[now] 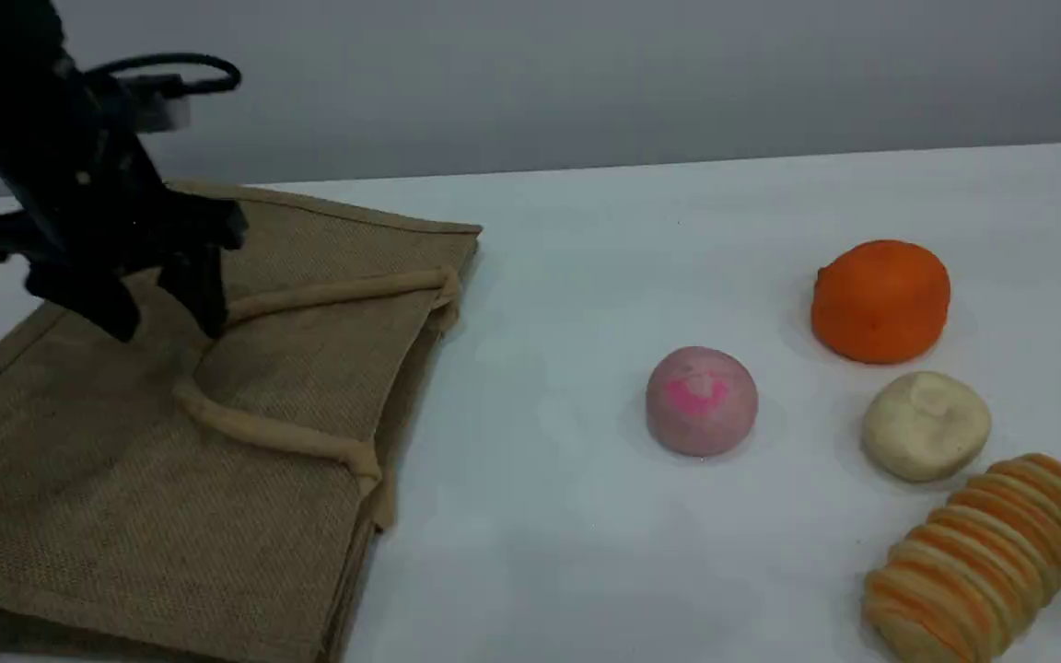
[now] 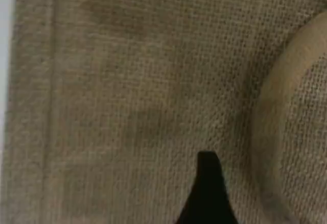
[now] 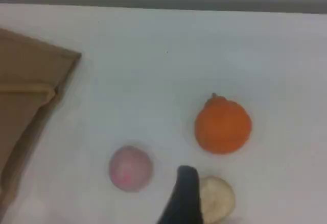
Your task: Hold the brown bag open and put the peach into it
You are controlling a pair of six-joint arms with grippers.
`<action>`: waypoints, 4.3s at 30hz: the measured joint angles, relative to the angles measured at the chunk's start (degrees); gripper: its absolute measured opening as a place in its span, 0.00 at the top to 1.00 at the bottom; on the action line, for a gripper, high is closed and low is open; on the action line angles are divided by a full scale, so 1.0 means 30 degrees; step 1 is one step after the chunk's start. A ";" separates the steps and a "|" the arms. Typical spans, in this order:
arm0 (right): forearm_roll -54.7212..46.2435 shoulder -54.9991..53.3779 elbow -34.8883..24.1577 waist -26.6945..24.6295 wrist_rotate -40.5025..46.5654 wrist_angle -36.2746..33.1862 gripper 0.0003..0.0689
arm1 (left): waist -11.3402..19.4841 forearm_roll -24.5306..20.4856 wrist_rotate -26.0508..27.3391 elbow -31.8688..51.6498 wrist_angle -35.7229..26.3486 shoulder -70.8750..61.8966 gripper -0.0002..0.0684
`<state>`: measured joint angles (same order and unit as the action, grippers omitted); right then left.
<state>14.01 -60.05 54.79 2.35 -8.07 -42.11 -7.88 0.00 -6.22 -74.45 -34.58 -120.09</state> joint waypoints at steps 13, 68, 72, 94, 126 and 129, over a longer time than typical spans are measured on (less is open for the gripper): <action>-0.0019 0.0000 0.0000 0.0000 0.0000 0.0000 0.15 | -0.0138 0.0000 0.0045 -0.0019 0.0776 -0.0984 0.26; 0.0613 -0.6022 0.0000 0.0000 -0.0903 0.0584 0.15 | -0.0138 0.4831 0.8728 -1.1925 -1.1876 0.0101 0.86; 0.1502 -0.7169 0.0000 0.0000 -0.2136 0.0599 0.15 | -0.0210 0.5958 0.9744 -1.2225 -1.1855 0.0173 0.86; 0.2540 -1.4095 0.0000 0.5742 -0.3833 0.4195 0.15 | -0.0483 0.7153 1.0771 -1.2208 -1.1841 0.3506 0.86; 0.3354 -1.9471 0.2488 0.7606 -0.3939 0.9486 0.15 | -0.0483 1.0081 1.1502 -1.2208 -1.1789 0.3506 0.86; 0.3352 -2.0208 0.3029 0.7606 -0.3918 0.9407 0.15 | -0.0483 1.0081 1.1535 -1.2208 -1.1789 0.3506 0.86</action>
<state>24.07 -120.68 63.88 25.17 -19.82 -13.89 -9.33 30.24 28.39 -111.07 -69.95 -109.57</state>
